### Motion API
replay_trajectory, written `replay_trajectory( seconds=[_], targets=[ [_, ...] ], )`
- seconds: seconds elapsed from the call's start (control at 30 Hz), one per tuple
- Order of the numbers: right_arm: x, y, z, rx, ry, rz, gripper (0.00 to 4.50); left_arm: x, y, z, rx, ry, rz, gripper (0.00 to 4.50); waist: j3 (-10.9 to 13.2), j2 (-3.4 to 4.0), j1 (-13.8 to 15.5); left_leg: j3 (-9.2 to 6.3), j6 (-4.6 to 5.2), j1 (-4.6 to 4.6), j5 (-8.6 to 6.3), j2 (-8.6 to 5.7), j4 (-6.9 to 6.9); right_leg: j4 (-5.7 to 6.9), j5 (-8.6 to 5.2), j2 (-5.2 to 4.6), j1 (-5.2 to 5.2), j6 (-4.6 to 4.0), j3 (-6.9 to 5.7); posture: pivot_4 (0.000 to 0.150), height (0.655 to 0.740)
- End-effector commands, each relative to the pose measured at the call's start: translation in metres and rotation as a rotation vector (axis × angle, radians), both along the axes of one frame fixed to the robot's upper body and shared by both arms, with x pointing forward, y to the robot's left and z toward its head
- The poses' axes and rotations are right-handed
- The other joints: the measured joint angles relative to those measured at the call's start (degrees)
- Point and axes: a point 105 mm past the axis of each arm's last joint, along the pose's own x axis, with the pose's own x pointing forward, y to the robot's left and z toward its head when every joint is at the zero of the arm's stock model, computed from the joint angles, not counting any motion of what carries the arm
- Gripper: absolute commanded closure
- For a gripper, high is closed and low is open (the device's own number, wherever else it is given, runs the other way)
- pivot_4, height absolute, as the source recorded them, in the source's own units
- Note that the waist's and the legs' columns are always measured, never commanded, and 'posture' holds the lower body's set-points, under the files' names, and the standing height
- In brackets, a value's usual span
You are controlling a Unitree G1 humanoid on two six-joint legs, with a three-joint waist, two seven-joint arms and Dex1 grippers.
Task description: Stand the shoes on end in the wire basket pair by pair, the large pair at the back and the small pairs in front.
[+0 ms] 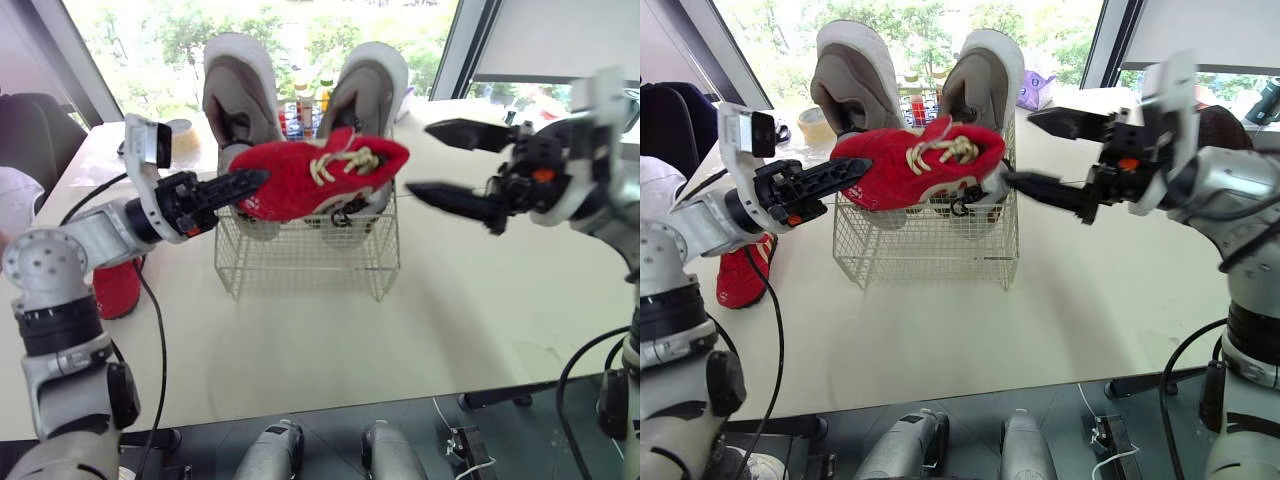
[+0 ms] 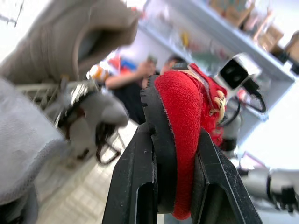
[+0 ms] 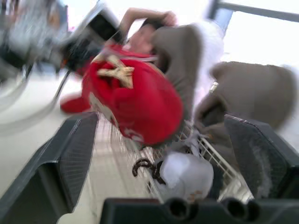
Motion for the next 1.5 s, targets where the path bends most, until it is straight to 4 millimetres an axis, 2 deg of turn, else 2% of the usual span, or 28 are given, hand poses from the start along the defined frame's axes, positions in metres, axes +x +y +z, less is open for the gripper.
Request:
replay_trajectory(
  seconds=[0.03, 0.13, 0.23, 0.4, 0.47, 0.83, 1.07, 1.13, 1.2, 1.23, 1.4, 1.43, 1.5],
  targets=[
    [-0.002, -0.008, -0.007, 0.219, 0.147, 0.018, 0.04, -0.014, -0.002, 0.017, -0.083, -0.099, 0.019, 4.28, 0.0, 0.00, 0.0, 0.01, 0.00, 0.00, 0.00, 0.00, -0.01, 0.00, 0.00, 0.00, 0.00, 0.00, 0.01, 0.150, 0.7400],
    [-0.002, -0.004, -0.025, 0.291, 0.249, 0.042, 0.04, -0.013, -0.006, 0.020, -0.131, -0.104, 0.038, 4.28, 0.0, 0.01, -0.1, 0.04, 0.00, 0.00, 0.01, -0.01, 0.01, 0.04, 0.00, 0.01, -0.03, 0.00, 0.02, 0.150, 0.7400],
    [-0.003, 0.009, -0.032, 0.348, 0.300, 0.080, 0.04, -0.012, -0.011, 0.019, -0.144, -0.100, 0.031, 4.28, 0.0, 0.01, -0.1, 0.07, 0.00, 0.00, 0.01, -0.02, 0.01, 0.05, 0.00, 0.01, -0.04, 0.00, 0.02, 0.150, 0.7400],
    [-0.008, 0.049, -0.023, 0.437, 0.309, 0.190, 0.04, -0.009, -0.020, 0.019, -0.151, -0.095, 0.013, 4.28, 0.0, 0.03, -0.3, 0.08, -0.01, 0.02, 0.01, -0.01, 0.00, 0.06, 0.00, 0.04, -0.05, 0.00, 0.03, 0.150, 0.7400],
    [-0.008, 0.058, -0.021, 0.448, 0.305, 0.205, 0.04, -0.009, -0.023, 0.018, -0.146, -0.093, 0.003, 4.28, 0.0, 0.03, -0.3, 0.08, -0.01, 0.01, 0.01, -0.02, 0.02, 0.06, 0.00, 0.04, -0.05, 0.00, 0.03, 0.150, 0.7400],
    [-0.006, 0.068, -0.003, 0.516, 0.277, 0.239, 0.04, -0.004, -0.028, 0.010, -0.139, -0.084, 0.016, 4.28, 0.0, 0.02, -0.3, 0.06, 0.00, 0.01, 0.01, -0.04, 0.02, 0.05, 0.00, 0.05, -0.04, 0.01, 0.02, 0.150, 0.7400],
    [-0.007, 0.069, 0.005, 0.556, 0.280, 0.267, 3.31, -0.004, -0.029, 0.004, -0.108, -0.092, 0.047, 4.28, 0.0, 0.02, -0.3, 0.07, 0.00, 0.01, 0.01, -0.03, 0.01, 0.05, 0.00, 0.05, -0.04, 0.00, 0.03, 0.150, 0.7400],
    [-0.006, 0.070, 0.007, 0.553, 0.284, 0.268, 3.90, -0.003, -0.028, 0.000, -0.090, -0.070, 0.051, 4.28, 0.0, 0.02, -0.3, 0.07, 0.00, 0.01, 0.01, -0.04, 0.01, 0.04, 0.00, 0.05, -0.04, 0.00, 0.02, 0.150, 0.7400],
    [-0.005, 0.071, 0.006, 0.526, 0.289, 0.257, 3.95, -0.003, -0.025, -0.002, -0.069, -0.056, 0.057, 3.22, 0.0, 0.03, -0.3, 0.06, 0.00, 0.01, 0.01, -0.03, 0.01, 0.04, 0.00, 0.05, -0.04, 0.00, 0.03, 0.150, 0.7400],
    [-0.005, 0.071, 0.005, 0.514, 0.290, 0.253, 3.95, -0.003, -0.023, -0.002, -0.064, -0.055, 0.058, 2.83, 0.0, 0.03, -0.3, 0.06, 0.00, 0.01, 0.01, -0.03, 0.00, 0.05, 0.00, 0.05, -0.05, 0.00, 0.02, 0.150, 0.7400],
    [-0.002, 0.065, -0.009, 0.266, 0.257, 0.213, 3.95, -0.011, -0.004, -0.003, 0.026, -0.094, 0.096, 0.33, 0.0, 0.04, -0.4, 0.08, 0.02, 0.00, 0.00, -0.03, -0.03, 0.01, 0.00, 0.06, -0.08, 0.00, 0.02, 0.150, 0.7400],
    [0.001, 0.061, -0.018, 0.143, 0.224, 0.179, 3.95, -0.013, 0.003, -0.005, 0.055, -0.097, 0.112, 0.04, 0.0, 0.04, -0.3, 0.07, 0.02, 0.01, 0.00, -0.03, -0.04, 0.00, 0.00, 0.06, -0.07, -0.01, 0.02, 0.150, 0.7400],
    [0.009, 0.052, -0.034, -0.056, 0.168, 0.125, 3.95, -0.015, 0.014, -0.008, 0.093, -0.091, 0.138, 0.04, 0.0, 0.06, -0.3, 0.12, 0.04, 0.00, -0.01, -0.05, -0.03, 0.00, 0.00, 0.05, -0.06, 0.00, 0.02, 0.150, 0.7400]
  ],
)
